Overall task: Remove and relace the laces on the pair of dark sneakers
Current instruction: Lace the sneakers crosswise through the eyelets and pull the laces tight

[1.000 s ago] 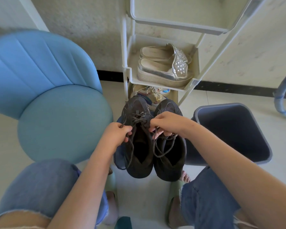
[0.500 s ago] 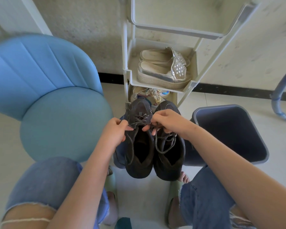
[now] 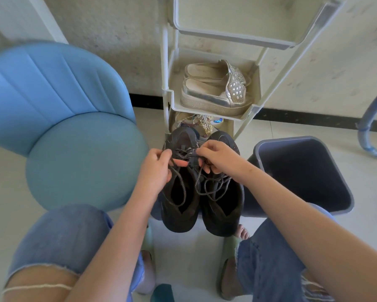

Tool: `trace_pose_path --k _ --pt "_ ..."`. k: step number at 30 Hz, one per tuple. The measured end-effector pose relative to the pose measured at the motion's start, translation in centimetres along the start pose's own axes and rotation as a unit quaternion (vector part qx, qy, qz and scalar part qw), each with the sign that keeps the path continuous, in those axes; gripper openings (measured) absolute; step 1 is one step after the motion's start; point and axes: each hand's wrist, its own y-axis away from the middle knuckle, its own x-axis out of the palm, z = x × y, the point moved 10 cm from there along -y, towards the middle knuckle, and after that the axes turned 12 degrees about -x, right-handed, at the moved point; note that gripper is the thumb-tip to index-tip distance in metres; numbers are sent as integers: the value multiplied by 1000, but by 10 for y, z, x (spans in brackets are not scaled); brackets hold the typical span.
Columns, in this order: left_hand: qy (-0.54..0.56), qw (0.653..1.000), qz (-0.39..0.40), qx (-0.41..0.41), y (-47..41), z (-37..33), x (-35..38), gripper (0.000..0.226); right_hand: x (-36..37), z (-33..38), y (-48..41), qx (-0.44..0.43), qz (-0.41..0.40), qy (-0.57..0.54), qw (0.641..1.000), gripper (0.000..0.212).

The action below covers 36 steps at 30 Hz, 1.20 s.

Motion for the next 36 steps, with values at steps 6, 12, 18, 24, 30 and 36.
trace_pose_path --k 6,12,18,24,30,36 --pt "-7 1000 12 -1 -2 -1 2 18 6 10 0 -34 8 -26 999 16" --pt "-37 998 -27 31 1 -9 -9 17 11 6 3 -15 28 -19 999 20" --pt "-240 963 -122 -22 -4 14 -20 58 19 0 2 -58 59 260 962 48" --pt "-450 891 -35 -55 -14 42 8 44 34 -7 -2 -39 69 332 940 33" --pt "-470 878 -94 13 -12 28 12 24 32 -11 -4 -38 65 269 960 30" --pt "-511 851 -111 42 -7 0 4 26 17 -8 -3 -22 53 229 972 30"
